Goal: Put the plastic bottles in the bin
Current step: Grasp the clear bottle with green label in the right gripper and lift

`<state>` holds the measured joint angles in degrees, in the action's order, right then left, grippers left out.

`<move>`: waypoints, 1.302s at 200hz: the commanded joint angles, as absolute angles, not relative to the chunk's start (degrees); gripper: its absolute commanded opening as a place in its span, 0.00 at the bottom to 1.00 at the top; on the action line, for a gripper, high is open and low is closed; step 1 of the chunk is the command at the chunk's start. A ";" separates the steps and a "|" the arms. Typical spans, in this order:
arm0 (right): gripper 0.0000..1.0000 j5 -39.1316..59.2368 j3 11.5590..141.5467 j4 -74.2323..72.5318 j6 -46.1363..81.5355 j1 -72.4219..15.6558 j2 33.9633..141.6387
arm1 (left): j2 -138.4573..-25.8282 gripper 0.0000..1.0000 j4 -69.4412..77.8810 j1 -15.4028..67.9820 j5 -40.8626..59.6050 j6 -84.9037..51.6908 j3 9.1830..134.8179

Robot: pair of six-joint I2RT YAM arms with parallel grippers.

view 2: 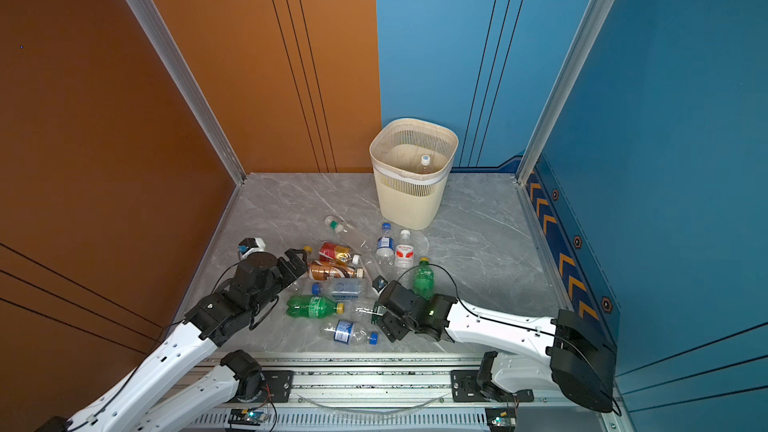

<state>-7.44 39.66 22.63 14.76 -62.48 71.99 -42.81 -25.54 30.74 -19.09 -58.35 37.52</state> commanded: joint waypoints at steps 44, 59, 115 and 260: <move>0.78 -12.89 42.08 17.66 12.83 -62.75 80.49 | -41.58 0.98 -26.37 29.39 -17.34 -58.08 36.62; 0.77 -13.63 42.66 17.25 12.04 -62.67 81.84 | -41.23 0.98 -26.45 29.26 -17.24 -58.31 36.59; 0.68 -14.15 43.90 16.06 10.13 -62.03 83.58 | -40.34 0.98 -26.63 28.84 -17.02 -59.27 36.25; 0.54 -13.42 48.68 21.01 9.32 -58.38 67.84 | -40.27 0.98 -26.20 27.90 -16.70 -60.43 35.16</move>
